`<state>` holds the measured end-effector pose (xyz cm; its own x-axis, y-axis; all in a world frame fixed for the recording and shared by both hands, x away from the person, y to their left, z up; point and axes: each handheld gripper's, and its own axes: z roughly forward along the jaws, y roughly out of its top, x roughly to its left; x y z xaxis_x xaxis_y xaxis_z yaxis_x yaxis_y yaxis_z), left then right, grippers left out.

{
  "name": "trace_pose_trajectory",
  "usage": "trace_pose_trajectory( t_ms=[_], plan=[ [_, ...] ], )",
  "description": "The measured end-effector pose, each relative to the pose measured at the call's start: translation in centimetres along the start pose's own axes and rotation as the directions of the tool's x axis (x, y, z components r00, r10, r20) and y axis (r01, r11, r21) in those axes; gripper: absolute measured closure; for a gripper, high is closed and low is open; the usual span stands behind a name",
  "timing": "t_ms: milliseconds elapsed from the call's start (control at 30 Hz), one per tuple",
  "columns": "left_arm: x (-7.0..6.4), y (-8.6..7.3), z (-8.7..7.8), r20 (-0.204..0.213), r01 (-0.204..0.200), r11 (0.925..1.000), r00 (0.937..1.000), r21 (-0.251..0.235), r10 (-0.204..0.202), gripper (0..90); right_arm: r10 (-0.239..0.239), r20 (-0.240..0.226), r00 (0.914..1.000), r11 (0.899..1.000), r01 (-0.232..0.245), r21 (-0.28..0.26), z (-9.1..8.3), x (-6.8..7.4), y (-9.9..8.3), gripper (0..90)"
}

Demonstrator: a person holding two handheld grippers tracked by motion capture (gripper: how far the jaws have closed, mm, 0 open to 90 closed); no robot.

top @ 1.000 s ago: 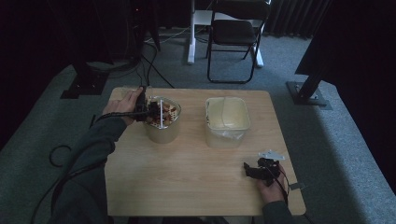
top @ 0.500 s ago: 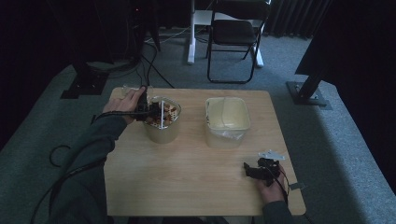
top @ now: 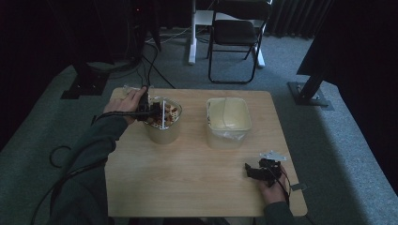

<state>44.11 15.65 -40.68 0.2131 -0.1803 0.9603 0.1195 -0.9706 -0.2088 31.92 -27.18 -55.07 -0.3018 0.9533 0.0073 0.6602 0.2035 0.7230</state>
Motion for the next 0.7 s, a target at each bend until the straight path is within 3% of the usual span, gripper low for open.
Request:
trace_pose_trajectory(
  t_ms=[233, 700],
  plan=[
    [-0.15, 0.00, 0.02, 0.002, 0.012, 0.9999, 0.9999, -0.002, -0.012, 34.0, 0.000, 0.000, 1.0000, 1.000, 0.000, 0.000, 0.00, 0.00, 0.00, 11.9],
    [0.08, 0.18, -0.05, -0.007, -0.004, 1.0000, 1.0000, -0.002, 0.004, 34.0, 0.000, 0.000, 1.0000, 1.000, 0.000, 0.000, 0.00, 0.00, 0.00, 11.9]
  ],
)
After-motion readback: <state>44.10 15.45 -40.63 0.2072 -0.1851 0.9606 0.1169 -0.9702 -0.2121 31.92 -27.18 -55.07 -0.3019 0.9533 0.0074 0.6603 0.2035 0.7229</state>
